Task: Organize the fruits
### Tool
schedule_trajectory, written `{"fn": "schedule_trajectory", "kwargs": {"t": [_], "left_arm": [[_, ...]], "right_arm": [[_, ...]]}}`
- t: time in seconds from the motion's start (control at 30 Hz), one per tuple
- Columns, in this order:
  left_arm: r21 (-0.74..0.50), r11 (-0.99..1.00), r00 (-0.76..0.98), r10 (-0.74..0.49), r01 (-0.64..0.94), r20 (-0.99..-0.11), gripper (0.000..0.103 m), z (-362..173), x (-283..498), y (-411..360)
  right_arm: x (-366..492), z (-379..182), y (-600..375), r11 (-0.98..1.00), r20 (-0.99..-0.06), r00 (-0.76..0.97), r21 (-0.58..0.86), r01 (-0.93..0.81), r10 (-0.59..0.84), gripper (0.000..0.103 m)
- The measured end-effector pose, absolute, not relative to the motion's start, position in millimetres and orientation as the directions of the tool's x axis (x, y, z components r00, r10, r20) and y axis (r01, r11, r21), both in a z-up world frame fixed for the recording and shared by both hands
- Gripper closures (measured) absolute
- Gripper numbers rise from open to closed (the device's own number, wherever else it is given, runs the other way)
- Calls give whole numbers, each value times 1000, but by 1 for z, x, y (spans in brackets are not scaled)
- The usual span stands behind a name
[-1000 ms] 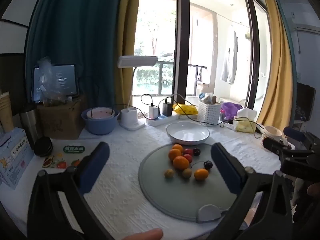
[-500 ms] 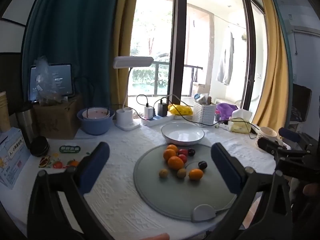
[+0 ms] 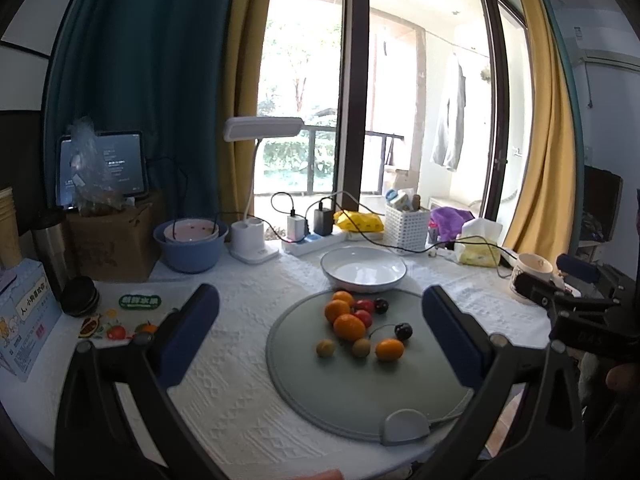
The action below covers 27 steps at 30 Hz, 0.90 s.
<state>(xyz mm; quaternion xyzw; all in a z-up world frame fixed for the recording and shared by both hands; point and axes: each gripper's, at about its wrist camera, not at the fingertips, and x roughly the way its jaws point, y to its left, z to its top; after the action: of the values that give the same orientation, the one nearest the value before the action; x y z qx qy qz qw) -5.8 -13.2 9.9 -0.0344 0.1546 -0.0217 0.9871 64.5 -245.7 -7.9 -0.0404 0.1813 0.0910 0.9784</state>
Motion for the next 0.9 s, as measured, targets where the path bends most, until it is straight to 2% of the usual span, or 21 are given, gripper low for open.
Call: {"fn": "schedule_trajectory", "kwargs": {"t": [0.9], "left_arm": [[-74, 996, 953, -72, 53, -294, 1, 11, -10, -15]], "right_arm": [[63, -8, -243, 978, -360, 917, -48, -203, 172, 6]]}}
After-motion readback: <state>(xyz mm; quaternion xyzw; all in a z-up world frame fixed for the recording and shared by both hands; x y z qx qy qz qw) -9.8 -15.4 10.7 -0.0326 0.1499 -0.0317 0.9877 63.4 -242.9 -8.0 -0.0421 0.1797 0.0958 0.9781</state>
